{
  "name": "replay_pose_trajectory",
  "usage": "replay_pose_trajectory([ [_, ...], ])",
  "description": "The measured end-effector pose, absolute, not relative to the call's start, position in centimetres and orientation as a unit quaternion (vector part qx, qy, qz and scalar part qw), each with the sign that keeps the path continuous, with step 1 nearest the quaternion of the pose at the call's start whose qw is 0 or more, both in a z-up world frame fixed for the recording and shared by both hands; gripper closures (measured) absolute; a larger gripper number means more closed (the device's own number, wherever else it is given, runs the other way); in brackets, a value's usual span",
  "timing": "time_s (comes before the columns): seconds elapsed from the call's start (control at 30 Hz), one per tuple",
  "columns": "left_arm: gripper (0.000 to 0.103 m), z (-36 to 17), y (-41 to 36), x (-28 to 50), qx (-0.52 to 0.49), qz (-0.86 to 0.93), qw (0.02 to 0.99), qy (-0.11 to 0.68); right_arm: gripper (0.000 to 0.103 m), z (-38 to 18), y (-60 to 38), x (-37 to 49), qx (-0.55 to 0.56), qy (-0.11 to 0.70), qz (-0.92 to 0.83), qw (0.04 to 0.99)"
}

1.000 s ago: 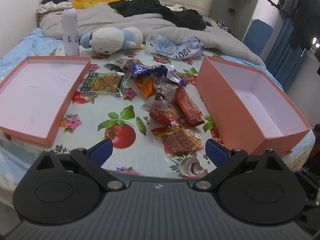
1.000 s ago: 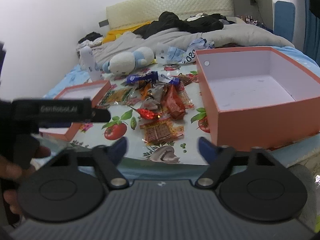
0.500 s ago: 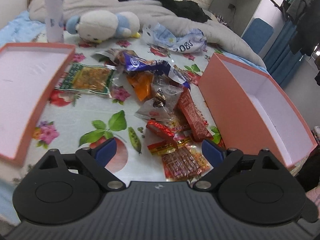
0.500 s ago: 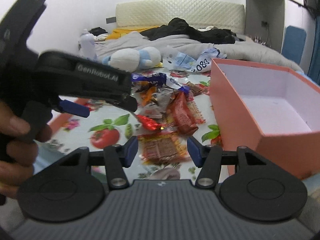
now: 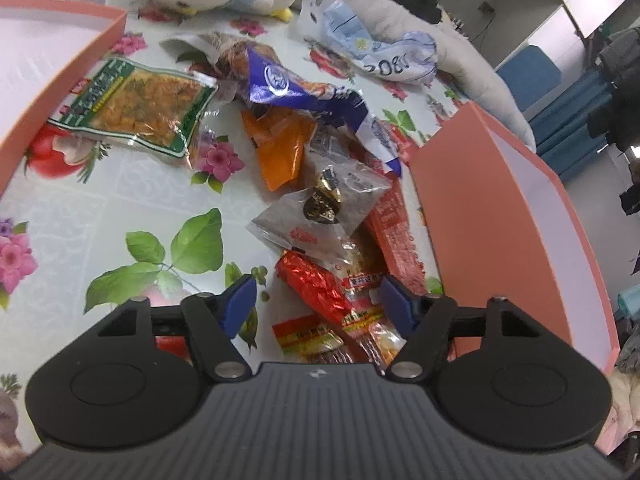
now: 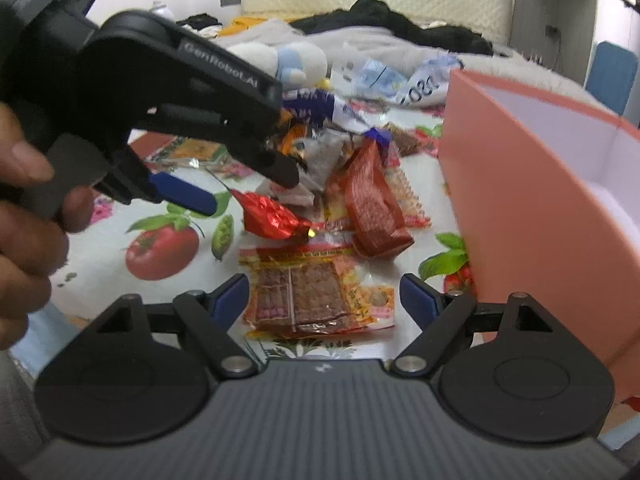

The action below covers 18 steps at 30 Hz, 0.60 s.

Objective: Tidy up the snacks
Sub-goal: 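Grasp the red wrapped snack with left tool while right tool grasps clear meat-strip packet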

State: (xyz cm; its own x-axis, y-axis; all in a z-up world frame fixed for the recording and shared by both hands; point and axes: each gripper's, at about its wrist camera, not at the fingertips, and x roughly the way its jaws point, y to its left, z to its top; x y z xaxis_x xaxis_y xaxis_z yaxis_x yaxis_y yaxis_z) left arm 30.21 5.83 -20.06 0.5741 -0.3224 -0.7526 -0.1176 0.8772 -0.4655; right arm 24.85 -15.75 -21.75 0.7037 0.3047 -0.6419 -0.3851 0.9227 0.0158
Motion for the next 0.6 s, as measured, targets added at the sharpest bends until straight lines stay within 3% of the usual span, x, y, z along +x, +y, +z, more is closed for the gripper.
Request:
replay_pose_trajectory([
  [0.27, 0.059, -21.9, 5.3, 32.0, -0.243, -0.058, 0.841, 0.479, 0.019, -23.4, -15.6, 25.6, -0.068, 0.337, 0.217, 0.913],
  [0.6, 0.073, -20.5, 5.1, 29.9, -0.244, -0.058, 0.857, 0.45, 0.049, -22.7, -15.5, 24.7, -0.062, 0.336, 0.241, 0.908],
])
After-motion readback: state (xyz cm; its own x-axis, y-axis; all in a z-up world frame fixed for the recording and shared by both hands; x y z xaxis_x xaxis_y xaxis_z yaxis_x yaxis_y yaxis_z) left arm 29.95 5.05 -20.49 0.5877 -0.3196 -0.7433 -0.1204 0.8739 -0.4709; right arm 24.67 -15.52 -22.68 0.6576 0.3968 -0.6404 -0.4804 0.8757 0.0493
